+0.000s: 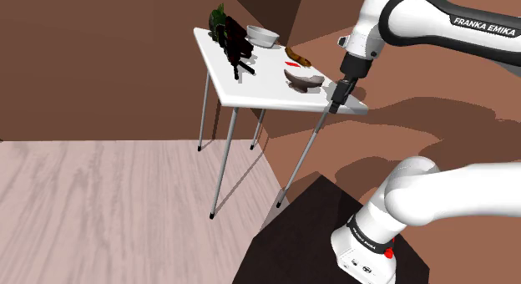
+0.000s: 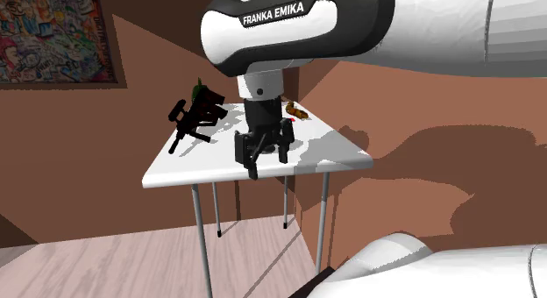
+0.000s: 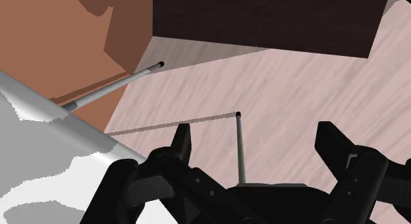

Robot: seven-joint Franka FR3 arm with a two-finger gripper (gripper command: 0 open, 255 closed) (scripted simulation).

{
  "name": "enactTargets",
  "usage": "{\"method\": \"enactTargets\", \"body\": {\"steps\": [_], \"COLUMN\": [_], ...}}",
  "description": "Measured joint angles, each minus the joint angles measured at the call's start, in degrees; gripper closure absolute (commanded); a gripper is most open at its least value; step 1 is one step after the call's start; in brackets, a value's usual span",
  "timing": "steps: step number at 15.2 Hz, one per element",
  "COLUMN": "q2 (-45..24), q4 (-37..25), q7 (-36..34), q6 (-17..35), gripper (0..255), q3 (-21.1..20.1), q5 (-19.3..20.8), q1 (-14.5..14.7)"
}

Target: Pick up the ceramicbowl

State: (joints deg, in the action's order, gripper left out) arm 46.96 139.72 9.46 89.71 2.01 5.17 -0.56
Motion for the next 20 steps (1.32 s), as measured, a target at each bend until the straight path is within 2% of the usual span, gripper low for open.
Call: {"method": "enactTargets", "body": {"steps": [3, 16, 20], "q2": [-1.7, -16.2, -17.8], "q4": [-1.0, -11.7, -10.8], "q7": [1.3, 12.3, 12.1], "q6": [1.9, 19.8, 23.2], "gripper": [0, 0, 0], "q3": [-0.1, -1.8, -1.8], "q5": [1.7, 18.5, 20.0], "q1": [0.2, 0.9, 0.8]}}
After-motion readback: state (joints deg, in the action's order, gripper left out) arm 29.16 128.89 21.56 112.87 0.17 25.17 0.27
